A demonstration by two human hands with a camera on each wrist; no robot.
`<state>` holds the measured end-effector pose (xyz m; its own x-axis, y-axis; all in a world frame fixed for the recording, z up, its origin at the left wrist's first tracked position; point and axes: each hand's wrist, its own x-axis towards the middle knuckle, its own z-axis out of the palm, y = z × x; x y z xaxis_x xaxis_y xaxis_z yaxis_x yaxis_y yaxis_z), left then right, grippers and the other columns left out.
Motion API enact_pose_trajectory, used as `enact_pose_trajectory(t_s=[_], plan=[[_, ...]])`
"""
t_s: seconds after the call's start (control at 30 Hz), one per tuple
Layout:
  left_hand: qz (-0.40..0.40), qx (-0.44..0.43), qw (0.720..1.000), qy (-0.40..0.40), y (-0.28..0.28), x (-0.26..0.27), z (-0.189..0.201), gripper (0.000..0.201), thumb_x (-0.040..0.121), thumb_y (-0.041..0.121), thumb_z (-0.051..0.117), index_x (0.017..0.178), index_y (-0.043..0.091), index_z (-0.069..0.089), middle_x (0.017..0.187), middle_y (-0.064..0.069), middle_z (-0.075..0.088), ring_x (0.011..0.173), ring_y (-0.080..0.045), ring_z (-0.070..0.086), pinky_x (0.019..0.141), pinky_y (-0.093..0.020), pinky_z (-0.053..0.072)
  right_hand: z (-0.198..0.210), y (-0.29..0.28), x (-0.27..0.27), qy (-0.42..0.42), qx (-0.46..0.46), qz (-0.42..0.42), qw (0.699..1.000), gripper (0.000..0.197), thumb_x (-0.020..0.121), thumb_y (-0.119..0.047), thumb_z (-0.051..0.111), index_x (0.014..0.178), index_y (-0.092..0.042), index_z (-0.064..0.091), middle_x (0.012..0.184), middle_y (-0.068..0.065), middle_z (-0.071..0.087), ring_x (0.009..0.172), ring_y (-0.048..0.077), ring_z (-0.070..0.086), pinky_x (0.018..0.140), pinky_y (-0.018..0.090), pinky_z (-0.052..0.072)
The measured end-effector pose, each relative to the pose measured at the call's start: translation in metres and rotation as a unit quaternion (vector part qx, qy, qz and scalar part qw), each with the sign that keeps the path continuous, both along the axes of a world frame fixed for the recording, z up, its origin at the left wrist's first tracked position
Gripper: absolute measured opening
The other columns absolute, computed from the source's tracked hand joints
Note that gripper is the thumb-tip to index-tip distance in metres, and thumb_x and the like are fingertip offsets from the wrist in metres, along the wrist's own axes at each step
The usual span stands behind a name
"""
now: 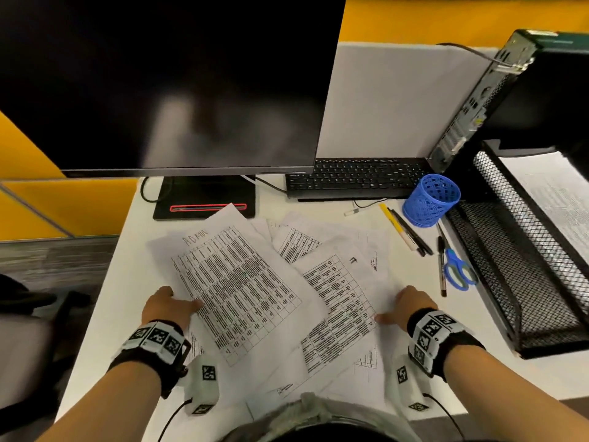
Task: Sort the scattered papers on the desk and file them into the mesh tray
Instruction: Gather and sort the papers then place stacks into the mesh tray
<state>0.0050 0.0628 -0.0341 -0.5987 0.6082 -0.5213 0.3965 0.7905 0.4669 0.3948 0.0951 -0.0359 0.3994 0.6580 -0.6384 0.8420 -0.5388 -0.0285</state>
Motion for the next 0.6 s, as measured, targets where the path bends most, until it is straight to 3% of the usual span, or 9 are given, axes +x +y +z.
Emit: enact_pose_trajectory(t_s=[0.07,0.13,0.23,0.3,0.4,0.5,0.6], plan=[[-0.019,0.005,1.0,0.005,-0.001,-0.003,0.0,0.057,0.08,0.023,0.073,0.126,-0.003,0.05,0.132,-0.023,0.054,0.115,-0.037,0.053,0.096,-0.042,0.042,-0.004,0.001,0.001,-0.015,-0.016,0.017,1.0,0.087,0.056,-0.067,0.071,0.12,-0.01,0.056,0.118,0.009,0.062,0.108,0.027,0.059,0.089,0.032,0.048],[-0.032,0.029,0.999,0.012,-0.004,-0.008,-0.003,0.039,0.082,0.024,0.071,0.104,-0.005,0.057,0.109,-0.024,0.063,0.096,-0.036,0.057,0.082,-0.041,0.045,-0.006,-0.002,0.001,-0.008,-0.001,0.001,1.0,0.085,0.056,-0.06,0.077,0.12,-0.01,0.052,0.12,0.011,0.058,0.109,0.029,0.057,0.091,0.036,0.049],[-0.038,0.066,0.997,-0.002,-0.011,-0.018,-0.004,0.031,0.084,0.023,0.068,0.086,-0.004,0.055,0.076,-0.013,0.055,0.074,-0.028,0.05,0.068,-0.035,0.04,-0.008,-0.005,0.003,-0.008,0.05,-0.05,0.997,0.099,0.048,-0.05,0.085,0.127,-0.013,0.039,0.126,0.014,0.049,0.115,0.034,0.052,0.097,0.043,0.047],[-0.034,0.085,0.996,-0.019,-0.018,-0.025,-0.004,0.028,0.083,0.02,0.07,0.087,-0.004,0.056,0.077,-0.012,0.057,0.069,-0.025,0.049,0.062,-0.033,0.039,-0.008,-0.005,0.005,-0.017,0.032,-0.056,0.998,0.106,0.047,-0.054,0.084,0.13,-0.009,0.037,0.13,0.015,0.05,0.118,0.033,0.052,0.098,0.042,0.046],[-0.007,0.109,0.99,-0.089,-0.027,-0.039,-0.005,0.028,0.08,0.009,0.072,0.104,-0.002,0.064,0.097,-0.014,0.065,0.085,-0.028,0.059,0.08,-0.037,0.047,-0.003,-0.005,0.003,-0.032,-0.004,-0.005,0.999,0.089,0.056,-0.063,0.075,0.123,-0.008,0.05,0.122,0.011,0.06,0.109,0.027,0.059,0.088,0.032,0.05],[0.037,0.134,0.977,-0.163,-0.033,-0.051,-0.009,0.022,0.076,0.009,0.074,0.098,0.009,0.069,0.108,-0.017,0.07,0.097,-0.034,0.064,0.096,-0.051,0.047,-0.001,-0.004,0.004,0.0,0.016,0.013,1.0,0.063,0.071,-0.047,0.072,0.118,-0.007,0.056,0.115,0.01,0.065,0.105,0.027,0.062,0.084,0.029,0.048],[0.04,0.168,0.954,-0.244,-0.035,-0.051,-0.002,0.014,0.081,0.016,0.07,0.095,0.018,0.069,0.106,-0.011,0.072,0.1,-0.032,0.065,0.097,-0.054,0.045,0.012,-0.001,0.01,0.008,0.094,0.018,0.995,0.039,0.084,-0.032,0.062,0.112,-0.005,0.061,0.113,0.014,0.066,0.103,0.029,0.062,0.084,0.029,0.046]])
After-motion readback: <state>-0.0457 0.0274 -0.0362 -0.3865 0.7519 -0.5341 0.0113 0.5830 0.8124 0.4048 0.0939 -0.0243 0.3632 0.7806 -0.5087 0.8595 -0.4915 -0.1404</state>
